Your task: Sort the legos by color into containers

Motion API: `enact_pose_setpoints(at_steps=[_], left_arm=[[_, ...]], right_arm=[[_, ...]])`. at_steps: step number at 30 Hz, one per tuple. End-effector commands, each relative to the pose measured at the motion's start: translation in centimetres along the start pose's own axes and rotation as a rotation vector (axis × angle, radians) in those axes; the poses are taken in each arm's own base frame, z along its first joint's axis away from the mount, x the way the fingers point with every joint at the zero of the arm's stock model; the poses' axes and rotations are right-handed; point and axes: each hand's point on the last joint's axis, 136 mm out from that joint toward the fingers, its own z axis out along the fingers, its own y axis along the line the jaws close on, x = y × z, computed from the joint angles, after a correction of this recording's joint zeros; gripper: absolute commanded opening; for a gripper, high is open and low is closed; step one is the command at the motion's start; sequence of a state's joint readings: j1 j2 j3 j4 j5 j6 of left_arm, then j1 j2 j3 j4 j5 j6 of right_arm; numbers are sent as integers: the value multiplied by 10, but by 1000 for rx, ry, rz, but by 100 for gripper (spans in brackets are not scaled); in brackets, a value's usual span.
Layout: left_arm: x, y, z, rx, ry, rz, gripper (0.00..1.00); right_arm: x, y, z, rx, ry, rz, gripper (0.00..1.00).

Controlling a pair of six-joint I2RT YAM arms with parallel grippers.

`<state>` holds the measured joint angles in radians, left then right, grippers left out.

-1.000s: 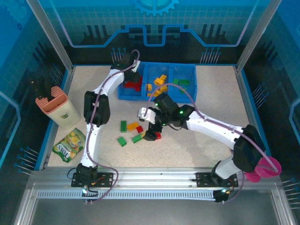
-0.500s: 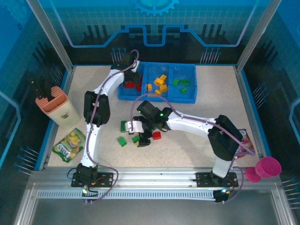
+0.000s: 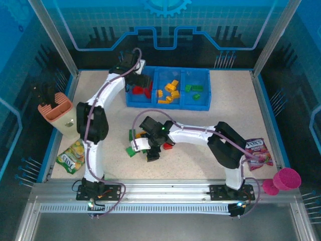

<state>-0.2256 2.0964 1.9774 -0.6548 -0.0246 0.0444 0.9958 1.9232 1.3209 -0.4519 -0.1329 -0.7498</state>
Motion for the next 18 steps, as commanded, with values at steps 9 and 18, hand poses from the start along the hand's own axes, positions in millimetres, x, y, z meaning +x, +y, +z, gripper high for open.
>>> enact_pose_setpoints(at_steps=[9, 18], left_arm=[[26, -18, -149, 47, -158, 0, 78], [64, 9, -210, -92, -306, -19, 99]], right_arm=[[22, -1, 29, -10, 157, 26, 59], [21, -10, 22, 19, 178, 54, 18]])
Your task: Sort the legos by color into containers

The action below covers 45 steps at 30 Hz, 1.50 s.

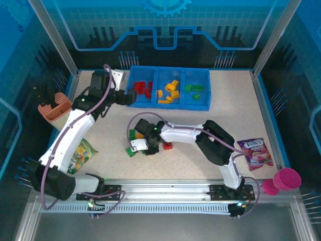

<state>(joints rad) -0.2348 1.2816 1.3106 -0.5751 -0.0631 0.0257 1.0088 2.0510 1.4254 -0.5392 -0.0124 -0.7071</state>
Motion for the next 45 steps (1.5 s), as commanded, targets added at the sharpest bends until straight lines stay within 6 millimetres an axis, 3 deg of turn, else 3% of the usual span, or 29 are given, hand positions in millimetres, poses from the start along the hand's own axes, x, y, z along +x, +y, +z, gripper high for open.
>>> enact_pose_setpoints(at_steps=[1, 6, 9, 11, 15, 19, 21, 25, 31, 39, 45], left_arm=[[-4, 16, -18, -81, -83, 0, 99], [3, 35, -32, -182, -139, 1, 99], [8, 50, -40, -261, -208, -50, 99], [12, 43, -40, -212, -221, -33, 99], [20, 27, -37, -115, -198, 16, 99], [26, 15, -33, -51, -141, 54, 99], [29, 16, -30, -54, -126, 56, 99], [31, 17, -31, -57, -134, 59, 99], [31, 17, -34, -58, -128, 54, 99], [36, 17, -36, -59, -98, 28, 99], [37, 18, -38, -65, -72, 18, 99]], right_arm=[[-3, -5, -12, 27, -1, 14, 15], [-19, -26, -79, 31, -187, 148, 12], [0, -54, -123, 136, -241, 239, 12], [27, -79, -151, 244, -246, 318, 12], [104, -132, -202, 455, -216, 566, 15], [183, -167, -236, 641, -177, 835, 13], [212, -176, -242, 679, -167, 946, 14], [251, -189, -233, 684, -132, 1094, 16], [282, -224, -203, 665, -158, 1162, 21], [294, -272, -169, 603, -134, 1156, 23], [295, -286, -165, 595, -128, 1149, 38]])
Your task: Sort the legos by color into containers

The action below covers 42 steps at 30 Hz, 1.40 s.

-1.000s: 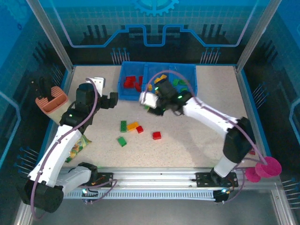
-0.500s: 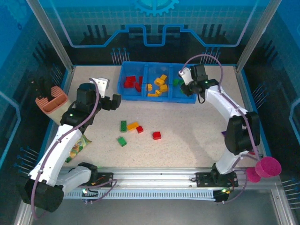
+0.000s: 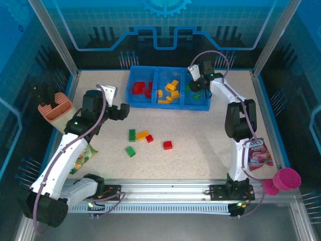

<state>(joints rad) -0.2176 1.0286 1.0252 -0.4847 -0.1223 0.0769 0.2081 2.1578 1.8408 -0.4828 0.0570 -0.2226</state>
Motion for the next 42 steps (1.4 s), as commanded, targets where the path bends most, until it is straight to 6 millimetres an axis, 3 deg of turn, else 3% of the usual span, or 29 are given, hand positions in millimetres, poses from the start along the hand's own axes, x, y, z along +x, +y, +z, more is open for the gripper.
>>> enact_pose_setpoints(at_steps=[1, 5, 9, 14, 18, 21, 23, 31, 36, 42], left_arm=[[-10, 2, -9, -1, -3, -24, 99], [-5, -2, -5, 21, 25, -16, 99], [11, -38, 3, 205, 84, 117, 99], [57, -86, 28, 322, 126, 357, 99], [109, -128, 42, 440, 146, 523, 99], [151, -156, 41, 529, 171, 676, 99], [165, -171, 40, 568, 162, 702, 99], [176, -207, 38, 633, 55, 817, 99], [183, -220, 59, 594, 38, 903, 99], [190, -239, 83, 622, 99, 938, 92]], right_arm=[[-7, -1, -7, -24, -6, 2, 42], [-19, 4, -36, -34, -77, -22, 53], [-30, 19, -74, -96, -146, -59, 57], [-38, 26, -115, -97, -216, -70, 59], [-40, 39, -147, -138, -323, -72, 61], [-39, 47, -167, -170, -382, -39, 69], [-37, 52, -178, -198, -395, -22, 79], [-27, 60, -207, -208, -475, 11, 82], [-24, 56, -218, -183, -499, 41, 83], [-17, 54, -231, -162, -522, 57, 83]])
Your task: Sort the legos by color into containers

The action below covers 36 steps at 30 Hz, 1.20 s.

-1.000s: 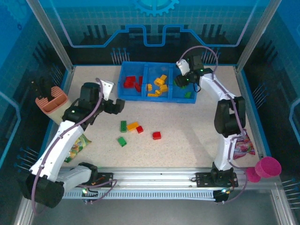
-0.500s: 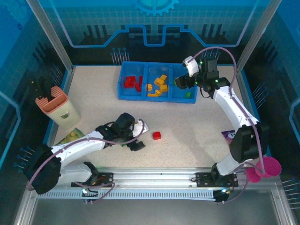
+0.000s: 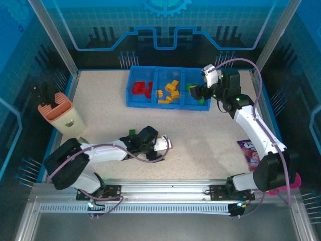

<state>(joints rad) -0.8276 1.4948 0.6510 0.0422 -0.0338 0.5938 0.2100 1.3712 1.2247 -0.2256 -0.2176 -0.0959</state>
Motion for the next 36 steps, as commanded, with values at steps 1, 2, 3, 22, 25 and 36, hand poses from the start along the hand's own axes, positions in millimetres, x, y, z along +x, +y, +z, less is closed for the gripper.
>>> enact_pose_setpoints(at_steps=[1, 2, 3, 22, 25, 36], left_arm=[[-29, 13, 8, -22, -43, 51, 92], [-32, 13, 10, -12, -48, 48, 91], [-36, 11, 13, 7, -56, 46, 91], [-22, -7, 43, 198, 150, 22, 47], [-20, -8, 45, 216, 181, 12, 36], [-65, 106, -13, -95, 19, -257, 25]], right_arm=[[-11, 3, -12, 3, -60, -1, 83], [-11, 3, -14, 3, -69, -2, 83], [-11, 3, -14, 2, -73, -3, 84], [-6, -38, -17, 89, -76, 34, 84], [-4, -41, -16, 93, -74, 39, 84], [5, -45, -9, 85, -49, 65, 85]])
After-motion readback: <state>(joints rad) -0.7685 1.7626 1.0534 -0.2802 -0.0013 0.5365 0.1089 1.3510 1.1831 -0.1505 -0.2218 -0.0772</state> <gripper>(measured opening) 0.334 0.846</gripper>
